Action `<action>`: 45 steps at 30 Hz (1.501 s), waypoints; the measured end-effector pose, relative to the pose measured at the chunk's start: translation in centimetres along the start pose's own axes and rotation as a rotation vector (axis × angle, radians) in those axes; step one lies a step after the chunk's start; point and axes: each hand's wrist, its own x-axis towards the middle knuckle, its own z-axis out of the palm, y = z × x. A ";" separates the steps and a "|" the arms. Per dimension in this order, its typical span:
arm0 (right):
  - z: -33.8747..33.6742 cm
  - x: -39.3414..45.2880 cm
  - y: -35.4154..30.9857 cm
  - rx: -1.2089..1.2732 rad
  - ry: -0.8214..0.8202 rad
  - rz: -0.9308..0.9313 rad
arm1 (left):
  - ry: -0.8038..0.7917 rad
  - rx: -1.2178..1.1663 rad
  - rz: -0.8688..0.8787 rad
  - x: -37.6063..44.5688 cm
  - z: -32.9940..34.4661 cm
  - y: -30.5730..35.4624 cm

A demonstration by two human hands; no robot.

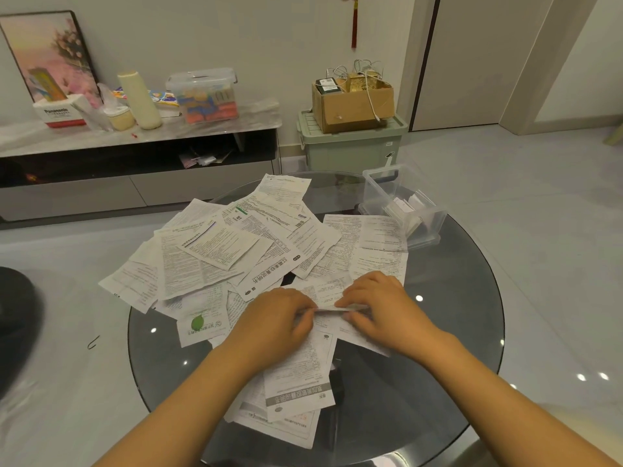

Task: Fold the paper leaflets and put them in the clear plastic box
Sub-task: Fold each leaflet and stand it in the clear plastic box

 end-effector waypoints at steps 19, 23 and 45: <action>-0.9 -0.1 -1.0 0.142 -0.073 0.374 | 0.011 -0.071 -0.222 0.3 1.1 -1.0; -1.5 -0.2 -0.7 0.306 -0.073 0.419 | 0.013 -0.024 -0.118 0.1 0.7 -0.5; -2.4 -0.5 -2.1 1.061 -0.115 0.426 | 0.009 -0.216 -0.061 -0.1 0.8 0.4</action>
